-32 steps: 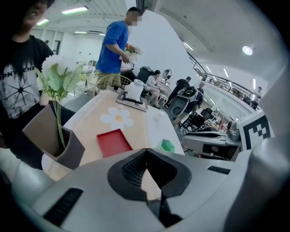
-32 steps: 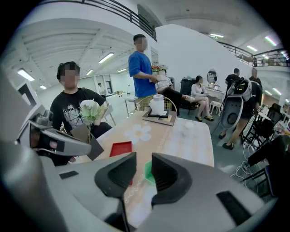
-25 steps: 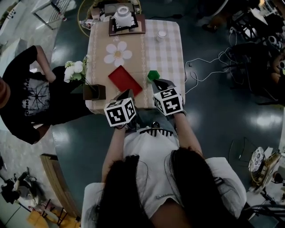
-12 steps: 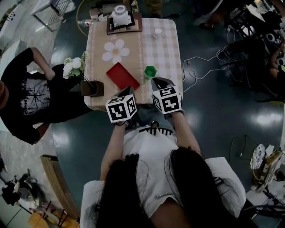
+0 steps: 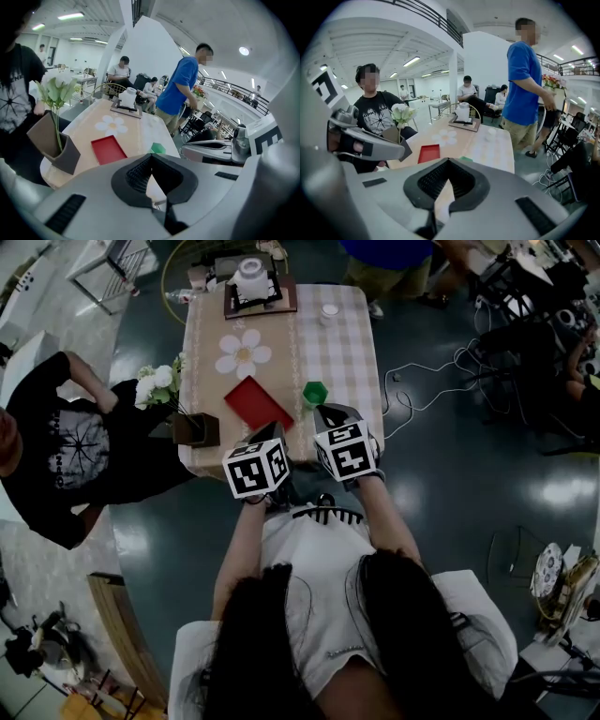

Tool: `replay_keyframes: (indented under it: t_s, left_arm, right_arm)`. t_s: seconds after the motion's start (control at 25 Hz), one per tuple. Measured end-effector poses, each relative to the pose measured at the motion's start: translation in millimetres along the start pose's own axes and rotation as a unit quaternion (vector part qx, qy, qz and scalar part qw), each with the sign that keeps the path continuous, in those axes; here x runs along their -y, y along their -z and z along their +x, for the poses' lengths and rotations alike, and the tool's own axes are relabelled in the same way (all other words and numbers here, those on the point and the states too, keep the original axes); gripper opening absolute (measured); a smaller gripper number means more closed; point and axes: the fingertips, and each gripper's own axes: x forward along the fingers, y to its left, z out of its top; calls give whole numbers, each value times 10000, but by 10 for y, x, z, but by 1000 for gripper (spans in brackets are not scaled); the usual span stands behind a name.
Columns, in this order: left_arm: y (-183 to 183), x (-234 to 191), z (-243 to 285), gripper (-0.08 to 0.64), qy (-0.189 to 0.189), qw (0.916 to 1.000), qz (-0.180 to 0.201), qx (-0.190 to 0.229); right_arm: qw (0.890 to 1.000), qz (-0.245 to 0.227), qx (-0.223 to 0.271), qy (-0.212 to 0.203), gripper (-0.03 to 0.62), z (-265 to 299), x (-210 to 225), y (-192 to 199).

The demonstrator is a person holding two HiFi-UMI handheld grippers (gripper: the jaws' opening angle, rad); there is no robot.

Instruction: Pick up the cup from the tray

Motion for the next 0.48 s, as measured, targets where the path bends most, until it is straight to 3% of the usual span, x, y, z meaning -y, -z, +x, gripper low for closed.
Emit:
replay_keyframes:
  t_s: [0.16,0.48]
  left_arm:
    - [-36,0,-11,8,-10,10000,14,54]
    - [-33,39,-72,8,-6,9999,54,103]
  right_arm:
    - [9997,-225,-6,-19,9,-9,-31,2]
    - [9997,-237,46,33,9,-65,-43,-5]
